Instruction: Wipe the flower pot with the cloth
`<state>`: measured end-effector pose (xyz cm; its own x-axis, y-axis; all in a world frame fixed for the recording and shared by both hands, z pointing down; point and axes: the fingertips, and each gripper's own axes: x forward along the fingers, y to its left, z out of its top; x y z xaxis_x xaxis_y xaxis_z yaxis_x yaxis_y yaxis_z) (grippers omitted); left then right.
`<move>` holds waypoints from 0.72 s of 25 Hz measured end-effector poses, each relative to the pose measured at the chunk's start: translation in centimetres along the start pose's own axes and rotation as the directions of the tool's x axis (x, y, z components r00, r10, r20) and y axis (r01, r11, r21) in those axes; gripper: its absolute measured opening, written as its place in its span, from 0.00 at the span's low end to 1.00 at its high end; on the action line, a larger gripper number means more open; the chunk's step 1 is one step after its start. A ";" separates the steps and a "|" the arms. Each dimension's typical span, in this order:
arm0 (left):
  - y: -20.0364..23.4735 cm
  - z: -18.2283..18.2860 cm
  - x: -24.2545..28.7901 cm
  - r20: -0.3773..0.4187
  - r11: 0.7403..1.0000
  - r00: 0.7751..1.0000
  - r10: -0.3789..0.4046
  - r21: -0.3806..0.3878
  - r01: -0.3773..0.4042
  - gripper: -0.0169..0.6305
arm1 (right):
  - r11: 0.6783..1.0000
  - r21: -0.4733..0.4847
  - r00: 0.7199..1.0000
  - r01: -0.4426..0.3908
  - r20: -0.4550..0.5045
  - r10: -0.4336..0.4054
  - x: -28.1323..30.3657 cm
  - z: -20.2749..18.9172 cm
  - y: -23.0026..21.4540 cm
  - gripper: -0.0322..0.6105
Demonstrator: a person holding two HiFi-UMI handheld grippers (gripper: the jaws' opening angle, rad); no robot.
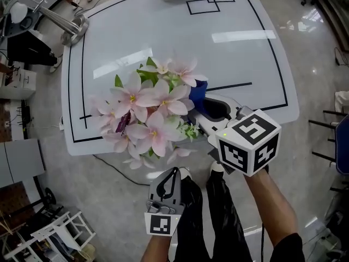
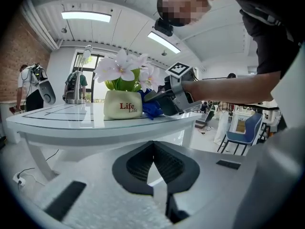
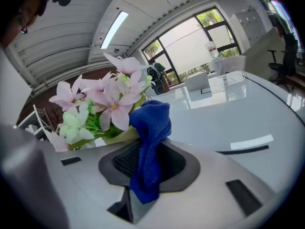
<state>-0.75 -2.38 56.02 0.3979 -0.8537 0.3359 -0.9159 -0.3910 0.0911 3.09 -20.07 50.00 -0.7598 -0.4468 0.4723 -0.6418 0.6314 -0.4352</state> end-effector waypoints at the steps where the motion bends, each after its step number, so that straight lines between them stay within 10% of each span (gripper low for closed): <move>1: 0.1 0.0 -0.1 0.002 1.000 1.000 0.002 -0.003 -0.002 0.04 | 1.000 -0.001 1.000 0.004 -0.007 -0.004 -0.4 -0.4 0.2 0.20; 18: 3.1 -1.4 -4.1 0.025 0.998 0.999 0.031 -0.047 -0.030 0.04 | 0.991 0.134 1.000 -0.024 0.010 0.023 -1.5 -7.3 8.7 0.20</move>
<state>-5.28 0.35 56.25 0.3704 -0.8738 0.3152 -0.9289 -0.3488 0.1247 -0.58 -9.29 51.11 -0.7752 -0.4388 0.4545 -0.6317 0.5512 -0.5451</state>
